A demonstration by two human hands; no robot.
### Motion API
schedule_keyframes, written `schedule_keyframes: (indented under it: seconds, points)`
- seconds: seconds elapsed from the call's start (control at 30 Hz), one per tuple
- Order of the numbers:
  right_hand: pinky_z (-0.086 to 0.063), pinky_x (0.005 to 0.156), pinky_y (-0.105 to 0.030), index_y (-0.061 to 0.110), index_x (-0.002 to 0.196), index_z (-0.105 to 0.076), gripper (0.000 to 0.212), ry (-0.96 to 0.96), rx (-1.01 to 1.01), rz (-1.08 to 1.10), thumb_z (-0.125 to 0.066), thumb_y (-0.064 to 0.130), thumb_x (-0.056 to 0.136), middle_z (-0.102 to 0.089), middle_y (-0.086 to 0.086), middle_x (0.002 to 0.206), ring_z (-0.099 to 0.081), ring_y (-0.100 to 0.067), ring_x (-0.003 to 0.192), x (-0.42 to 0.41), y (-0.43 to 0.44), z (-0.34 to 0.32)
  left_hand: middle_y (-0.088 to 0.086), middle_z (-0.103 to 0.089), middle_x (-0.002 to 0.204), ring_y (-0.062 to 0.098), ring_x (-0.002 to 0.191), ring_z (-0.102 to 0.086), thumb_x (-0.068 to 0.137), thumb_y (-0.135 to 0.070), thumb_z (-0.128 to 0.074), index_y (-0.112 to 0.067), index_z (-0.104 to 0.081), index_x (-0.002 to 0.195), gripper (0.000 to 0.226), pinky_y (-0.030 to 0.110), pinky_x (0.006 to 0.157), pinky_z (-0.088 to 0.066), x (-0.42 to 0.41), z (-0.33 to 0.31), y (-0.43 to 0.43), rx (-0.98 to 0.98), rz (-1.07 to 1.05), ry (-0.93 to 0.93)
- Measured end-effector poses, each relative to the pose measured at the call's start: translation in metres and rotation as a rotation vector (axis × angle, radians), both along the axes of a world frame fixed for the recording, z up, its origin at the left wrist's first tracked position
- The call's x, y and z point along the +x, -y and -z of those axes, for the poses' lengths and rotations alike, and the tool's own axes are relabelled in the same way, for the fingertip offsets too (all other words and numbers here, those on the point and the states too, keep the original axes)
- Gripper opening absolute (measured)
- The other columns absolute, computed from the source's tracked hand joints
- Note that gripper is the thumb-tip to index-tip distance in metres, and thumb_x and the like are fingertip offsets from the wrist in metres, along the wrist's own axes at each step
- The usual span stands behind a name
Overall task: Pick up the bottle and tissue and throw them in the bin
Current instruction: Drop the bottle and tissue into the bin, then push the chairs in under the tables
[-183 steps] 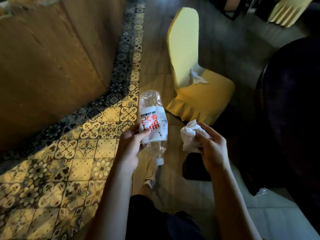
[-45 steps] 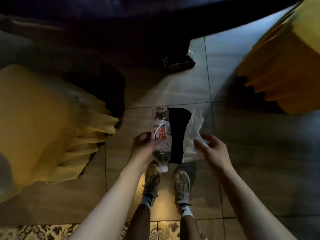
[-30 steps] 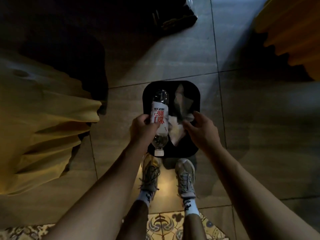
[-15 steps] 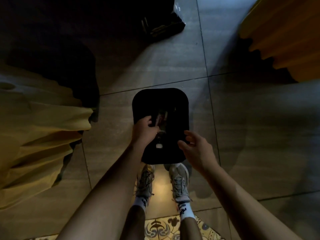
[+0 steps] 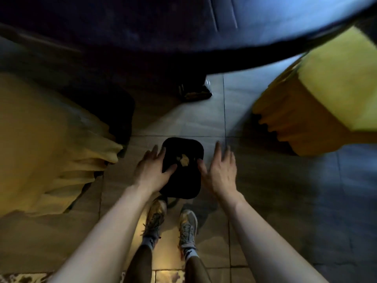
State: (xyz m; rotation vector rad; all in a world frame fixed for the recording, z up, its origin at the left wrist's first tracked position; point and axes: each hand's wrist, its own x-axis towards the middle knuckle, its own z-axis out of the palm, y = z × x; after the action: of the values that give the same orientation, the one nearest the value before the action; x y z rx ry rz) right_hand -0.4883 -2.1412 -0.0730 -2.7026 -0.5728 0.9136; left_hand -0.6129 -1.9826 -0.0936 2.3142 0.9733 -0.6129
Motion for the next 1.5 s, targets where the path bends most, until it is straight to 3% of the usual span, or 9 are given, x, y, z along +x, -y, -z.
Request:
schedule_keyframes:
  seconds: [0.17,0.37,0.57,0.7,0.87,1.03,1.3,1.5]
  points:
    - [0.0,0.124,-0.059,0.027,0.162,0.008,0.084,0.285,0.036,-0.134,-0.03,0.068,0.099,0.013,-0.02,0.168,0.01,-0.038,0.155,0.003,-0.025,-0.122,0.001,0.014,0.17,0.023,0.156,0.012,0.095,-0.07,-0.035,-0.025,-0.001,0.162,0.088,0.05,0.126,-0.006,-0.022,-0.136,-0.002,0.264,0.003,0.133]
    - [0.009,0.122,-0.06,0.033,0.16,0.016,0.089,0.401,0.182,-0.255,-0.019,0.078,0.093,0.027,-0.019,0.165,0.019,-0.039,0.154,-0.03,-0.06,-0.249,0.002,0.03,0.165,0.028,0.152,0.029,0.091,-0.078,-0.012,-0.027,0.009,0.161,0.09,0.056,0.122,0.01,-0.059,-0.252,-0.013,0.482,-0.078,0.231]
    - [0.015,0.121,-0.06,0.034,0.158,0.021,0.092,0.444,0.249,-0.317,-0.014,0.084,0.089,0.035,-0.018,0.162,0.025,-0.037,0.153,-0.094,-0.085,-0.322,0.0,0.035,0.163,0.025,0.15,0.032,0.094,-0.075,-0.013,-0.031,0.019,0.156,0.082,0.058,0.121,0.016,-0.124,-0.33,-0.024,0.568,-0.206,0.306]
    - [0.016,0.121,-0.06,0.034,0.157,0.023,0.093,0.443,0.258,-0.365,-0.012,0.086,0.087,0.036,-0.018,0.161,0.027,-0.036,0.152,-0.153,-0.103,-0.343,0.003,0.032,0.164,0.026,0.15,0.032,0.096,-0.074,-0.015,-0.03,0.02,0.157,0.083,0.061,0.12,0.013,-0.193,-0.354,-0.039,0.635,-0.252,0.262]
    - [0.016,0.121,-0.06,0.036,0.158,0.021,0.093,0.451,0.288,-0.418,-0.014,0.086,0.087,0.035,-0.018,0.162,0.026,-0.036,0.153,-0.24,-0.138,-0.348,0.005,0.028,0.166,0.029,0.152,0.028,0.09,-0.077,-0.001,-0.031,0.017,0.158,0.084,0.063,0.121,0.006,-0.303,-0.366,-0.062,0.685,-0.313,0.224]
    - [0.016,0.121,-0.06,0.036,0.158,0.019,0.092,0.455,0.268,-0.466,-0.014,0.085,0.088,0.037,-0.017,0.161,0.026,-0.035,0.153,-0.34,-0.175,-0.345,0.004,0.025,0.167,0.029,0.153,0.024,0.095,-0.075,-0.009,-0.032,0.016,0.159,0.081,0.062,0.121,0.009,-0.429,-0.368,-0.092,0.758,-0.352,0.186]
    - [0.015,0.121,-0.06,0.036,0.159,0.019,0.093,0.422,0.277,-0.554,-0.011,0.086,0.086,0.033,-0.016,0.163,0.023,-0.035,0.154,-0.494,-0.238,-0.342,0.002,0.028,0.166,0.03,0.152,0.027,0.097,-0.07,-0.007,-0.032,0.016,0.159,0.077,0.063,0.119,0.013,-0.606,-0.382,-0.13,0.704,-0.5,0.076]
    - [0.011,0.122,-0.061,0.034,0.16,0.013,0.09,0.398,0.275,-0.621,-0.009,0.084,0.089,0.028,-0.016,0.165,0.018,-0.037,0.155,-0.583,-0.295,-0.334,0.001,0.029,0.166,0.028,0.152,0.028,0.097,-0.07,-0.005,-0.033,0.015,0.159,0.075,0.061,0.12,0.016,-0.683,-0.378,-0.168,0.674,-0.609,0.073]
